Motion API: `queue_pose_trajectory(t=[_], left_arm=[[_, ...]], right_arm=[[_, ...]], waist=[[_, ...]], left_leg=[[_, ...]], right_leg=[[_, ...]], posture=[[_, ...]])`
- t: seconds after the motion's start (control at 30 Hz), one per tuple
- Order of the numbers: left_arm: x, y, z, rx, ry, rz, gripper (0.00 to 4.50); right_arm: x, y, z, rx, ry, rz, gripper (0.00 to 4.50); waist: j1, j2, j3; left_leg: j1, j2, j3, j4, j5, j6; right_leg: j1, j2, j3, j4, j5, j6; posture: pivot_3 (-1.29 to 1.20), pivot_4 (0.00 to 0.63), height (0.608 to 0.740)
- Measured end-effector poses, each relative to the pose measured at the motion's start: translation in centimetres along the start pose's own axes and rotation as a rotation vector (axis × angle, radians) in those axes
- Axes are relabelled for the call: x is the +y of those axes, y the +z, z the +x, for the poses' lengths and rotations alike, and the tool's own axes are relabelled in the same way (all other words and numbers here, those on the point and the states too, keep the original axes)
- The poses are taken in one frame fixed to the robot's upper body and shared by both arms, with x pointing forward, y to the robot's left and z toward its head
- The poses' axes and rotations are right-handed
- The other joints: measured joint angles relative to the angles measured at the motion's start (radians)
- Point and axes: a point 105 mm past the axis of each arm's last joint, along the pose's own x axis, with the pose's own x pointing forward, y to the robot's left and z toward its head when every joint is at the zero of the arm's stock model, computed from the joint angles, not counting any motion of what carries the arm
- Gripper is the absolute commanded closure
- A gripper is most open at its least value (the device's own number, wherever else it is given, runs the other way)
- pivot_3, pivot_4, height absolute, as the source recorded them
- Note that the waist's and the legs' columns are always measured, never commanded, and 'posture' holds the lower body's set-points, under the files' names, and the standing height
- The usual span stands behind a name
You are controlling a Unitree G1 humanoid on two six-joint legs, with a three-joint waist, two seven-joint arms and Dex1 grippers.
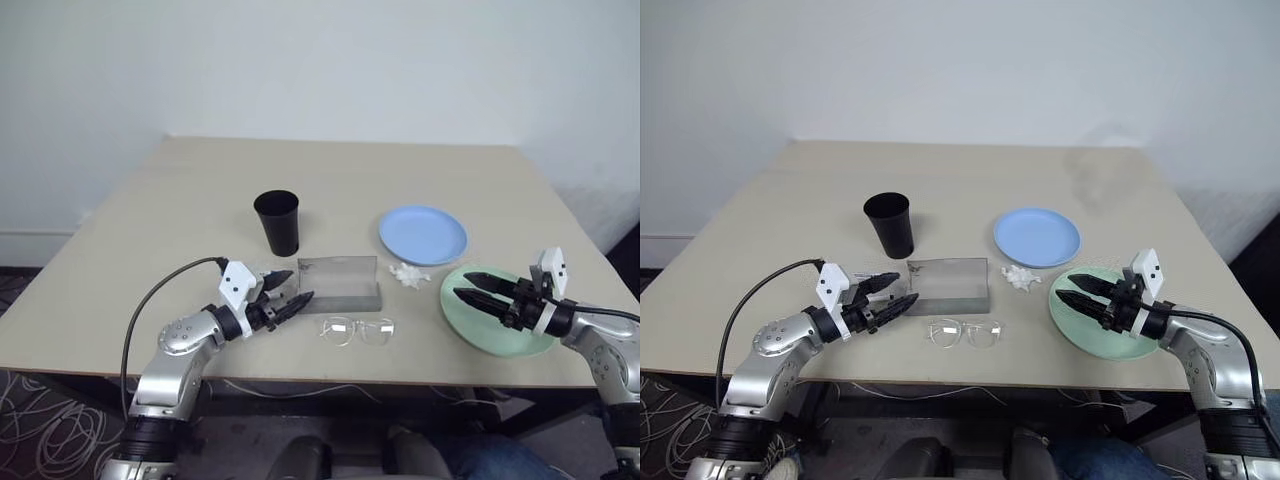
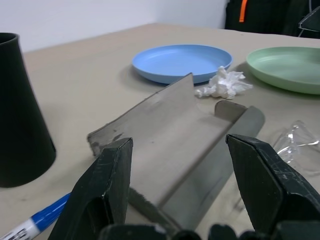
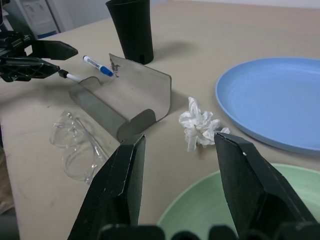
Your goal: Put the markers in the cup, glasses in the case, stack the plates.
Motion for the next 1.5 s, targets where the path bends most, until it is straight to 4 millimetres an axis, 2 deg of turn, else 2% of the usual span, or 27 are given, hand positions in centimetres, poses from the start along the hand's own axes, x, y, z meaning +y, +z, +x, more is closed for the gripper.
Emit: queue_pose_trajectory(t=[0.47, 1.03, 1.2, 1.5], left_arm=[[-0.3, 0.0, 0.3, -0.013, 0.002, -0.018, 1.39], [-0.4, -0.3, 0.8, -0.021, -0.034, -0.030, 1.39], [-0.8, 0.0, 1.3, -0.031, -0.054, -0.026, 1.39], [-1.4, -0.1, 1.4, -0.020, -0.097, -0.027, 1.39]], right_arm=[[-0.5, -0.2, -0.1, 0.018, -0.061, -0.027, 2.12], [-1.2, -1.2, -2.0, 0.047, -0.190, -0.057, 2.12], [-1.2, -1.1, -1.8, 0.059, -0.193, -0.082, 2.12], [0.1, -0.5, -0.8, 0.149, -0.147, -0.158, 2.12]], waist=[[0.001, 0.000, 0.000], [0.005, 0.000, 0.000], [0.004, 0.000, 0.000], [0.005, 0.000, 0.000]], left_leg=[[0.000, 0.000, 0.000, 0.000, 0.000, 0.000], [-0.001, 0.000, 0.000, 0.000, 0.000, 0.000], [0.000, 0.000, 0.000, 0.000, 0.000, 0.000], [-0.001, 0.000, 0.000, 0.000, 0.000, 0.000]], right_leg=[[0.000, 0.000, 0.000, 0.000, 0.000, 0.000], [0.000, 0.000, 0.000, 0.000, 0.000, 0.000], [0.000, 0.000, 0.000, 0.000, 0.000, 0.000], [0.000, 0.000, 0.000, -0.001, 0.000, 0.000]], posture=[[0.00, 0.000, 0.721], [0.00, 0.000, 0.721], [0.00, 0.000, 0.721], [0.00, 0.000, 0.721]])
